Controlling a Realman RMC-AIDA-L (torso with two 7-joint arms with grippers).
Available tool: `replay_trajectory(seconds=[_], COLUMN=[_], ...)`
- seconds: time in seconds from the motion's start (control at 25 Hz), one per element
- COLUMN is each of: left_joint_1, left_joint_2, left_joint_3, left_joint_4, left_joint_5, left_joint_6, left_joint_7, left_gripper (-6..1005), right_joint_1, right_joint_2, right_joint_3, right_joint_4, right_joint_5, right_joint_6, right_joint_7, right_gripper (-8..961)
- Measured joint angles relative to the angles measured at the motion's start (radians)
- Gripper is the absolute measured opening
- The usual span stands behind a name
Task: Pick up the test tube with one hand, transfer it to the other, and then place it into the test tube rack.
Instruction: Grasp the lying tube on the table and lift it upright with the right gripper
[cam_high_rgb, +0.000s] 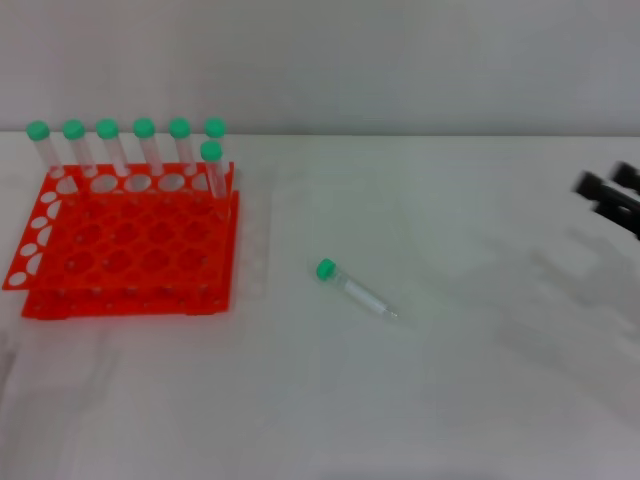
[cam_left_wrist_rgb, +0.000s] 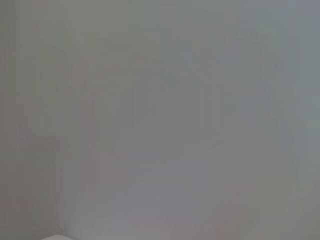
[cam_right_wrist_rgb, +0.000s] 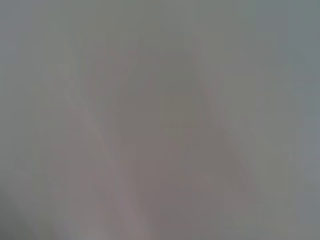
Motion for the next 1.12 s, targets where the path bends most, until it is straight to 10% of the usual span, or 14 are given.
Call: replay_trajectory(seconds=[0.64,1.12], left_joint_1=[-0.046,-0.055], left_joint_2=[0.003,0.006], left_joint_3=[0.001,0.001], left_joint_4=[0.003,0.003], left_joint_5=[0.001,-0.006], left_joint_6=[0.052,0.065], left_joint_7=[-0.025,-0.022], left_gripper=[879,879], right_joint_1=[0.081,0.404], right_joint_2=[0.005,0.015], right_joint_3=[-0.484,-0.953], right_joint_4=[-1.031,-1.056], right_joint_5=[-0.824,-1.362], right_joint_6=[-0.056,-0.006], right_joint_7=[1.124,1.766], right_gripper=[822,787])
